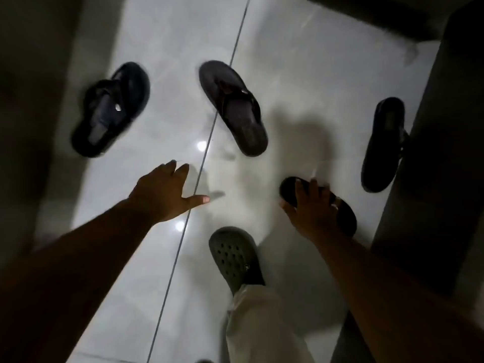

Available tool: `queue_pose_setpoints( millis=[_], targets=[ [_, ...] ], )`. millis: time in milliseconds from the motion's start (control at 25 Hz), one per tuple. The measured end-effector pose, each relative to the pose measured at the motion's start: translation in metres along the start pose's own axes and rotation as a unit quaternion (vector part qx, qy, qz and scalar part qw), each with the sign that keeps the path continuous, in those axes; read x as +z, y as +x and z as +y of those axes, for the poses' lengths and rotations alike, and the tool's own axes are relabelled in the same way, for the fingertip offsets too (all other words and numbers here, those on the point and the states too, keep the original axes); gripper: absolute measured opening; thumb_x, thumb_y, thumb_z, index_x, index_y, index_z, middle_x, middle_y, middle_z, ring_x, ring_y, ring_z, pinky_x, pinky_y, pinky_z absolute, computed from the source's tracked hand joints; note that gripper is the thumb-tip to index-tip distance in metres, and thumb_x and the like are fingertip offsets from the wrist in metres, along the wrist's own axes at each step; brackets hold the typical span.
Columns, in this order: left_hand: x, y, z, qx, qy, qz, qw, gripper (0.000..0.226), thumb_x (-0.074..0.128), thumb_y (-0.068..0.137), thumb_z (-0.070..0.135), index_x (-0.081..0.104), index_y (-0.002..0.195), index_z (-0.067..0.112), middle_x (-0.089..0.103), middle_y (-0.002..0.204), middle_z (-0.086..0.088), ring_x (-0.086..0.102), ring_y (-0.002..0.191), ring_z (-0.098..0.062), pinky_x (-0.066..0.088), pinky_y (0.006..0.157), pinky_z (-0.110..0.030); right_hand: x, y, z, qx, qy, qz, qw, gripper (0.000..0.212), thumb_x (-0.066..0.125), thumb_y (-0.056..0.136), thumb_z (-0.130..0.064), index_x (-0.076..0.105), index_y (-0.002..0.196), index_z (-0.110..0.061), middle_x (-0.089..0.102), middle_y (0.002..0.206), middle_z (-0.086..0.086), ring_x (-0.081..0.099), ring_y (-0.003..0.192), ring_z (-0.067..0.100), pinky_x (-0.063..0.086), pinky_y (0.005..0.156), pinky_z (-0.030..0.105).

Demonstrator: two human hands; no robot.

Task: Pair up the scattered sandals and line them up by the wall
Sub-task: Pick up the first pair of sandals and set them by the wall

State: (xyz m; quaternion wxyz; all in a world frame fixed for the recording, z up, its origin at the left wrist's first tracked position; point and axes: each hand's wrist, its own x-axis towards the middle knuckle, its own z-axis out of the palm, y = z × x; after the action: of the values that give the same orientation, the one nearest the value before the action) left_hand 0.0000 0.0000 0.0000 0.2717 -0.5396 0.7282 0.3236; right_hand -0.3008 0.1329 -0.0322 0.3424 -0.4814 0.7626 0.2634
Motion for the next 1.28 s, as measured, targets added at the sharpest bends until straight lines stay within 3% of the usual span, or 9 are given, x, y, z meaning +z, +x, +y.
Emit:
queue_pose_setpoints(
  millis=[120,200,320,480,600,760,1040,1160,1280],
  targets=[
    [0.032,0.051,-0.039,-0.049,0.019,0.097,0.994,0.102,0.045,0.069,0.079,0.030,0.145,0.012,0.027,0.153,-0.023,0.028,0.139,-0.042,0.033,0.106,-0.057,0.057,0.032,-0.010,0.108,0.013,0.007,0.994,0.082,0.033,0.089,-0.065,0.002,0.152,-0.023,0.001,0.160,0.021,-0.001,0.144,0.049,0.011,0.111,0.070],
    [0.045,0.079,-0.073,-0.110,0.011,0.156,0.982,0.106,0.046,0.069,0.080,0.030,0.144,0.007,0.025,0.152,-0.029,0.025,0.138,-0.050,0.030,0.105,-0.064,0.086,0.043,-0.031,0.132,0.058,0.008,0.989,0.086,0.030,0.089,-0.065,-0.003,0.151,-0.016,-0.003,0.159,0.024,-0.001,0.145,0.047,0.014,0.112,0.068],
    [0.041,0.113,-0.114,-0.112,0.028,0.193,0.974,0.113,0.046,0.063,0.081,0.025,0.146,0.007,0.016,0.155,-0.030,0.017,0.139,-0.055,0.020,0.106,-0.069,0.102,0.051,-0.075,0.148,0.114,0.045,0.981,0.096,0.028,0.086,-0.070,-0.005,0.150,-0.008,-0.003,0.158,0.030,0.003,0.144,0.049,0.018,0.110,0.067],
    [0.014,0.156,-0.150,-0.123,-0.038,0.224,0.966,0.121,0.063,0.061,0.075,0.008,0.151,0.015,0.000,0.161,-0.018,0.005,0.145,-0.044,0.014,0.113,-0.059,0.107,0.042,-0.125,0.097,0.105,0.054,0.988,0.100,0.026,0.082,-0.075,-0.006,0.149,-0.009,-0.001,0.156,0.033,0.006,0.142,0.052,0.031,0.104,0.066],
    [0.001,0.174,-0.164,-0.165,-0.137,0.207,0.955,0.128,0.070,0.062,0.068,-0.003,0.151,0.012,0.004,0.160,-0.022,0.008,0.145,-0.046,0.013,0.117,-0.051,0.100,0.029,-0.172,0.032,0.079,0.030,0.996,0.097,0.023,0.083,-0.075,-0.012,0.149,-0.012,-0.006,0.156,0.032,0.004,0.142,0.053,0.036,0.103,0.063],
    [0.017,0.161,-0.177,-0.137,-0.153,0.176,0.963,0.126,0.071,0.064,0.064,-0.009,0.150,0.019,0.006,0.160,-0.022,0.008,0.146,-0.043,0.010,0.118,-0.047,0.088,0.017,-0.222,-0.010,0.083,-0.008,0.996,0.092,0.028,0.088,-0.068,-0.011,0.150,-0.013,-0.011,0.155,0.032,0.000,0.142,0.052,0.034,0.106,0.059],
    [0.078,0.095,-0.174,-0.114,-0.151,0.142,0.971,0.124,0.073,0.066,0.058,-0.011,0.150,0.023,0.004,0.161,-0.016,0.007,0.147,-0.039,0.018,0.117,-0.055,0.046,0.034,-0.293,-0.077,0.140,-0.039,0.986,0.072,0.041,0.096,-0.044,0.006,0.150,-0.012,-0.008,0.155,0.033,0.001,0.142,0.053,0.028,0.109,0.061],
    [0.101,0.063,-0.171,-0.143,-0.193,0.195,0.951,0.121,0.075,0.066,0.056,-0.006,0.150,0.025,0.020,0.158,-0.017,0.022,0.144,-0.039,0.029,0.113,-0.053,0.029,0.051,-0.287,-0.176,0.076,0.046,0.980,0.068,0.049,0.092,-0.043,0.023,0.147,-0.010,0.007,0.158,0.024,0.011,0.143,0.046,0.027,0.109,0.060],
    [0.121,0.043,-0.170,-0.220,-0.229,0.246,0.916,0.115,0.073,0.066,0.059,0.009,0.150,0.014,0.036,0.149,-0.022,0.035,0.135,-0.042,0.034,0.109,-0.051,0.033,0.057,-0.251,-0.243,-0.076,0.118,0.960,0.078,0.054,0.087,-0.049,0.023,0.146,-0.010,0.009,0.158,0.024,0.009,0.142,0.051,0.029,0.106,0.065]
  ],
)
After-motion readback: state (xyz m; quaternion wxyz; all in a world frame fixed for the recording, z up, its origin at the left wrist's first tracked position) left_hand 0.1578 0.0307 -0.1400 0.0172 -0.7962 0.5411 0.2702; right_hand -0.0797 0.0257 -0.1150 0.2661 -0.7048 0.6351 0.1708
